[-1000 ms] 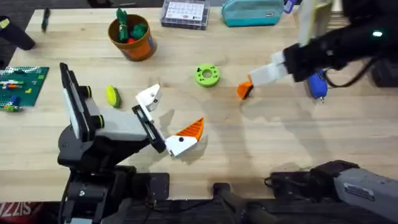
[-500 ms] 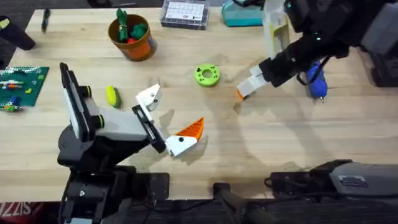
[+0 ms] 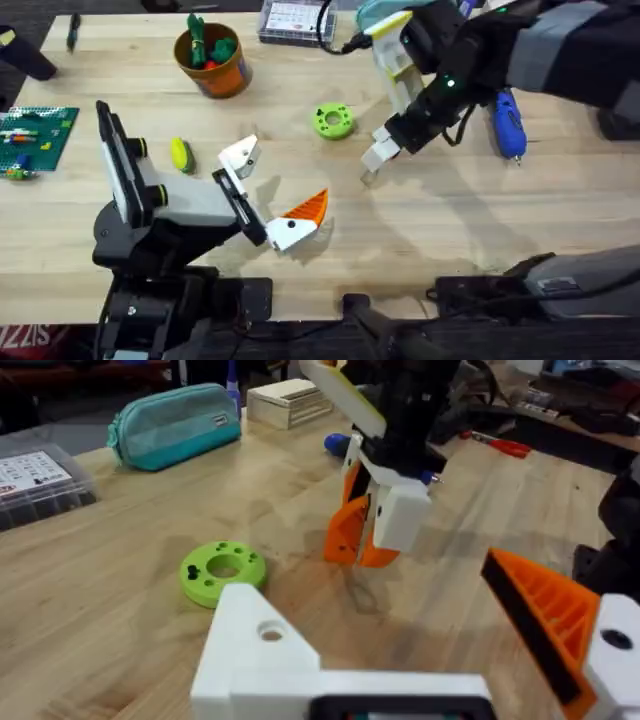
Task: Pick up the gripper from the table and insert it into the empty holder that is missing its gripper. Then pick up a screw, insert it into the mounting hole, and use the screwdriver to tighten it. Finally, clean up the table by picking up the vegetable and placing it into the bucket.
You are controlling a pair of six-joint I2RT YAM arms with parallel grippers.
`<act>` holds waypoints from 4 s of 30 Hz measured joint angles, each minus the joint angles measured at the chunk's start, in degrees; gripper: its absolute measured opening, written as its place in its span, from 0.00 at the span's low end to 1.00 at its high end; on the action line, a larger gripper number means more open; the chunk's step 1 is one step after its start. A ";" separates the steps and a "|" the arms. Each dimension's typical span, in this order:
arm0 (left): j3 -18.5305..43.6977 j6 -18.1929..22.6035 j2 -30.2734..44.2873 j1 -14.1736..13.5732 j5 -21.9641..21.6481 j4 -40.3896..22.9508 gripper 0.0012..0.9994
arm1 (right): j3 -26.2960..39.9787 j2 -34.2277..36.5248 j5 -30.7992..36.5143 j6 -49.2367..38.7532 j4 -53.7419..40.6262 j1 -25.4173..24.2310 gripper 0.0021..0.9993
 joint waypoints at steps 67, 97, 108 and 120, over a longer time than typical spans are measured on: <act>0.00 -0.02 0.00 0.00 0.01 0.01 0.99 | 4.87 15.59 -78.35 2.09 9.91 -3.90 0.01; 0.00 -0.02 0.00 0.00 0.01 0.01 0.99 | 4.81 19.11 -80.49 6.33 19.63 2.65 0.01; 0.00 -0.02 0.00 0.00 -0.29 0.01 0.99 | 4.70 19.79 -80.64 9.37 22.41 3.02 0.01; 0.00 -0.02 0.00 0.07 -0.90 0.04 0.99 | 4.70 19.79 -80.64 13.77 23.72 4.05 0.01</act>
